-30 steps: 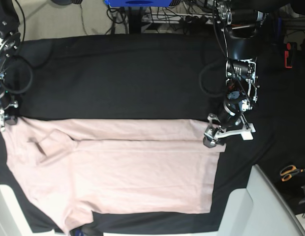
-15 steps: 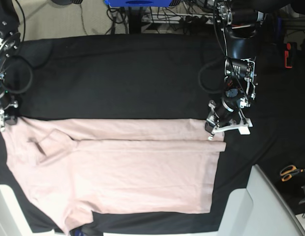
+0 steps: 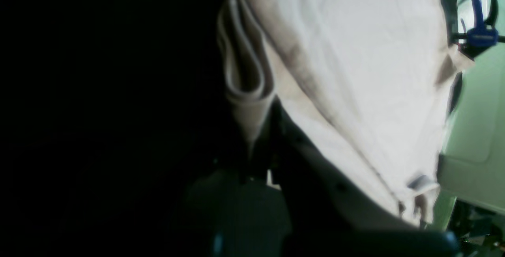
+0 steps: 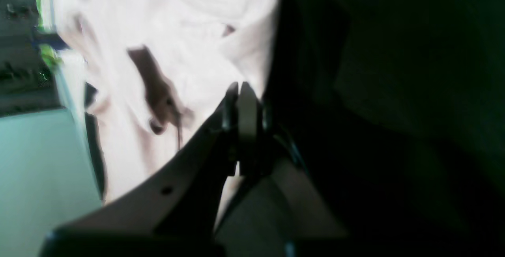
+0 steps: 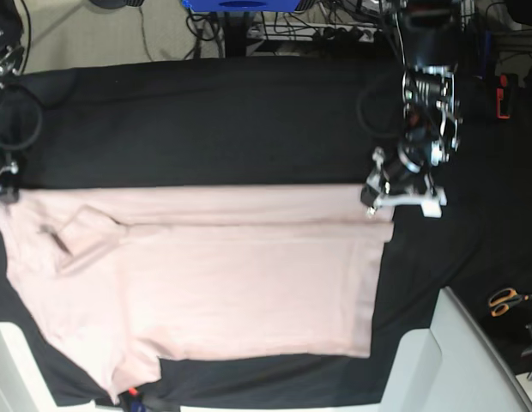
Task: Fold the T-shirt properly
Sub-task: 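Grasp the folded edge with both grippers and drag it toward the robot, then release the shirt and lift both grippers away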
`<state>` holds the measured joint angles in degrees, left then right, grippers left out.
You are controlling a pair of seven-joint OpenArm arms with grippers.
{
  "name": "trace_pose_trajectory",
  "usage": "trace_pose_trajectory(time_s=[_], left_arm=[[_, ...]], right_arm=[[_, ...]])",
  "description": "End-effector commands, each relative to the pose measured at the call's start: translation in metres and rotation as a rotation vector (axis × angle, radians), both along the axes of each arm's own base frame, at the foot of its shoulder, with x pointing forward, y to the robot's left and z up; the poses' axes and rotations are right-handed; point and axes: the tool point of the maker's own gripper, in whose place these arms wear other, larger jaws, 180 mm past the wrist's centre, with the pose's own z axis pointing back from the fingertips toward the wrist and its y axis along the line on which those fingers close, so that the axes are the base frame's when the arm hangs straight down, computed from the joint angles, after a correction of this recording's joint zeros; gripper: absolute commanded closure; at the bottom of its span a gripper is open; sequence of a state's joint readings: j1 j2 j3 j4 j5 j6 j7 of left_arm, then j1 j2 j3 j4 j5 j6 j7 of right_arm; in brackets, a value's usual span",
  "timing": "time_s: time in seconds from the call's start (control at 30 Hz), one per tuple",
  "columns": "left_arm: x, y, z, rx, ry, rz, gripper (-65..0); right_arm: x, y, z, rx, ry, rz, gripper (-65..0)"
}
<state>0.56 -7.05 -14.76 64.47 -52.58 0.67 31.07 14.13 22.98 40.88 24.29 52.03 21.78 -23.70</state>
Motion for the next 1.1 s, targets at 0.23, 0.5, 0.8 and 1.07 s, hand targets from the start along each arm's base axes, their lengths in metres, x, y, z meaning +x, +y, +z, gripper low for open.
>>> trace_pose_trajectory(time_s=[0.23, 0.5, 0.8, 1.07], left_arm=[[-0.03, 0.019, 0.022, 0.087, -0.048, -0.029, 0.0], [-0.062, 0.025, 0.024, 0.13, -0.025, -0.061, 0.0], [-0.083, 0.021, 0.035, 0.151, -0.03, -0.092, 0.0], [-0.109, 0.025, 0.025, 0.161, 0.025, -0.103, 0.0]], right_arm=[[-0.012, -0.004, 0.038, -0.143, -0.072, 0.078, 0.0], [-0.066, 0.001, 0.03, -0.119, 0.003, 0.044, 0.0], [-0.112, -0.004, 0.027, -0.099, 0.073, 0.044, 0.0], [-0.142, 0.004, 0.018, -0.1, 0.134, 0.068, 0.0]])
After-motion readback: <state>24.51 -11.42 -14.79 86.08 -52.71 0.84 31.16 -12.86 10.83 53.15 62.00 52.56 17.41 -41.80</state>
